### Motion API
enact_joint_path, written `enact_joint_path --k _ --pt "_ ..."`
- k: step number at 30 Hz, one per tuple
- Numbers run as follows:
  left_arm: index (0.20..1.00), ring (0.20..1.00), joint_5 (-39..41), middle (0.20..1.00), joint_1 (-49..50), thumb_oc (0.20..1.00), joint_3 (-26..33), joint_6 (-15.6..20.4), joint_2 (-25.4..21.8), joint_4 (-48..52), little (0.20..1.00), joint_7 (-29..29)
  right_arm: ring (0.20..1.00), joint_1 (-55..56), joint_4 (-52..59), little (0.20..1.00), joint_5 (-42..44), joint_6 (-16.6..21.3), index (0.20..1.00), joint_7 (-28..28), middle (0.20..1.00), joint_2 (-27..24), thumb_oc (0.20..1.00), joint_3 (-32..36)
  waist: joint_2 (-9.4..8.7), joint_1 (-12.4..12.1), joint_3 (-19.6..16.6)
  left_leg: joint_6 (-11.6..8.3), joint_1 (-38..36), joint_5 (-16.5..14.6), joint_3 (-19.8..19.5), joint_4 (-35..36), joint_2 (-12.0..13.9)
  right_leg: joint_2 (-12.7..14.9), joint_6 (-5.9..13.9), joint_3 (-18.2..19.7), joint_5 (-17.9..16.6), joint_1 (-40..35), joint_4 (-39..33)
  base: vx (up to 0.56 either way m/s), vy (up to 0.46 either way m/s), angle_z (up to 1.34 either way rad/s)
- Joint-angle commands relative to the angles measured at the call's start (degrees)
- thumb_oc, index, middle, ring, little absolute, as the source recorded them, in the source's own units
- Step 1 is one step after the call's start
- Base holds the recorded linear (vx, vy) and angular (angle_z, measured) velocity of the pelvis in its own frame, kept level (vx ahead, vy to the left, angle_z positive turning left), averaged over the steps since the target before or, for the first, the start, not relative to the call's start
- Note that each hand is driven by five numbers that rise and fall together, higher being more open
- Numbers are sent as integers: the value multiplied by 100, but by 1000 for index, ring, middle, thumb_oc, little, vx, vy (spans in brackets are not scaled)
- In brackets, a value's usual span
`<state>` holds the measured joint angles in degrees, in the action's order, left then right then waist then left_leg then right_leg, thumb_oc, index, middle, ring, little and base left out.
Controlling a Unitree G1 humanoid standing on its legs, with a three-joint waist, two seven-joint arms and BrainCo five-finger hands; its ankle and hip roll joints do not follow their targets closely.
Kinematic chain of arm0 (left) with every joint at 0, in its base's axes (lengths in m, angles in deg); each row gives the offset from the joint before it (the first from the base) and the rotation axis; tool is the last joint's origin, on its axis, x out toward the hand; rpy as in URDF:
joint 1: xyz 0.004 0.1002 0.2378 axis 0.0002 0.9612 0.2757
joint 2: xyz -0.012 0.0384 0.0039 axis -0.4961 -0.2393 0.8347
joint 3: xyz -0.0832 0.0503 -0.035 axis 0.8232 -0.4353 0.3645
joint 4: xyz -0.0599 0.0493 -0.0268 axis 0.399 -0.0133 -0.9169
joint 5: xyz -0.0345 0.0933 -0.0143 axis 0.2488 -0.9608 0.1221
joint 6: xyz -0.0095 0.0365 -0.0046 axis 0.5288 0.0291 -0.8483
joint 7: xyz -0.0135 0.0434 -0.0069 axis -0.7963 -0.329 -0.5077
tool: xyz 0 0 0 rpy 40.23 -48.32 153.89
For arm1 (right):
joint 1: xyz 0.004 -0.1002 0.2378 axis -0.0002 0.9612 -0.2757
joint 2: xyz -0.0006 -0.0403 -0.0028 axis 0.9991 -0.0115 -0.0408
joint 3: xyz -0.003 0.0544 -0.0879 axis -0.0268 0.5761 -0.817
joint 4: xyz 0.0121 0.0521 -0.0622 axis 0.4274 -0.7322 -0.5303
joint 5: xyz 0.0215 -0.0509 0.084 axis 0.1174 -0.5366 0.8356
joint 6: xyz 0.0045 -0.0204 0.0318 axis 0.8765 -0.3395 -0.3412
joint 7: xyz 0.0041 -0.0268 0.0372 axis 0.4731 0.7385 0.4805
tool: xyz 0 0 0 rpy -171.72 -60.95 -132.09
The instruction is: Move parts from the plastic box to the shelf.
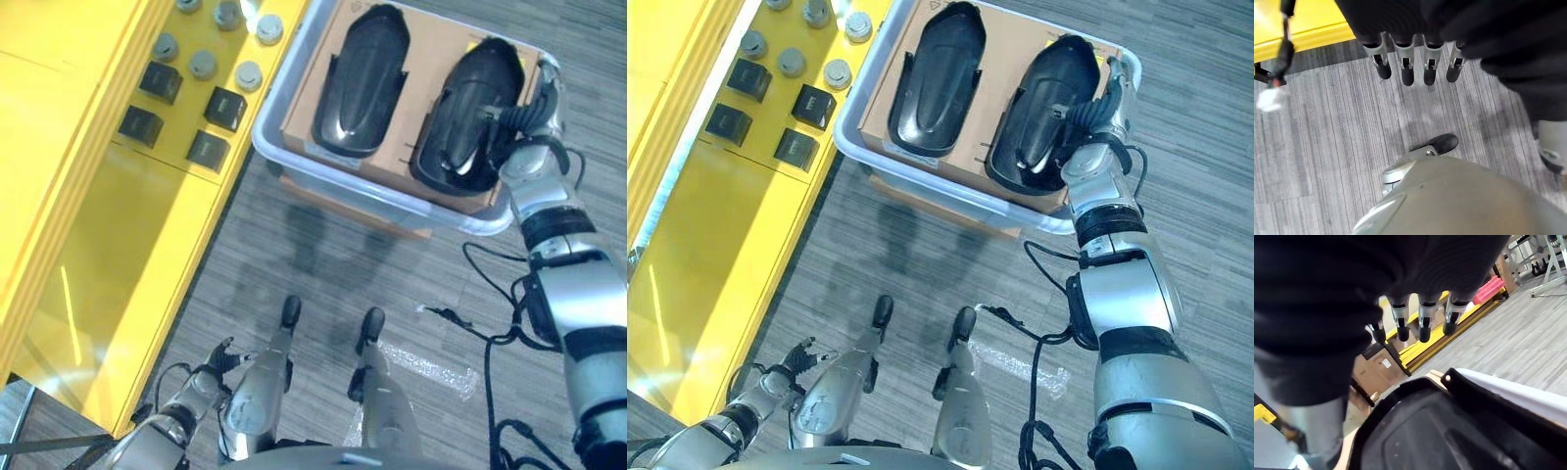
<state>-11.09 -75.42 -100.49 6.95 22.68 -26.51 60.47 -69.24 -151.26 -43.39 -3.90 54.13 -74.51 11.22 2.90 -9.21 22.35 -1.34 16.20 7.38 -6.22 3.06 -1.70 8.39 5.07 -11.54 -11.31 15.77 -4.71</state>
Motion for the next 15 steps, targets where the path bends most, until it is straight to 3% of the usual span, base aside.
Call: enact_joint_path --k 1,12,14,15 --pt "1000 1000 234 1000 -114 1000 -296 3 -74 -165 1000 -155 1000 -178 -410 1000 175 -59 1000 97 1000 -374 1000 -568 -101 -18 -293 -69 330 -178 -70 -362 87 334 362 462 -39 -200 23 32 41 10" --pt "1000 1000 525 1000 -309 1000 -543 -30 87 210 1000 -176 1000 -185 -1622 1000 186 -331 1000 -386 1000 -72 1000 -746 -22 -50 -163 -58 534 -108 -105 -297 6 343 394 532 -111 34 -29 12 14 2" --pt "1000 1000 541 1000 -328 1000 -540 -36 90 217 1000 -161 200 -174 -1724 200 248 -349 200 -562 200 -3 200 -758 -17 -50 -146 -53 560 -101 -96 -294 0 344 397 562 -127 80 -29 0 0 0" --pt "1000 1000 554 1000 -343 1000 -533 -40 86 238 1000 -135 200 -151 -1834 200 284 -361 200 -754 200 12 200 -777 -14 -58 -144 -54 572 -97 -93 -292 0 350 401 566 -134 99 -29 21 4 -5"
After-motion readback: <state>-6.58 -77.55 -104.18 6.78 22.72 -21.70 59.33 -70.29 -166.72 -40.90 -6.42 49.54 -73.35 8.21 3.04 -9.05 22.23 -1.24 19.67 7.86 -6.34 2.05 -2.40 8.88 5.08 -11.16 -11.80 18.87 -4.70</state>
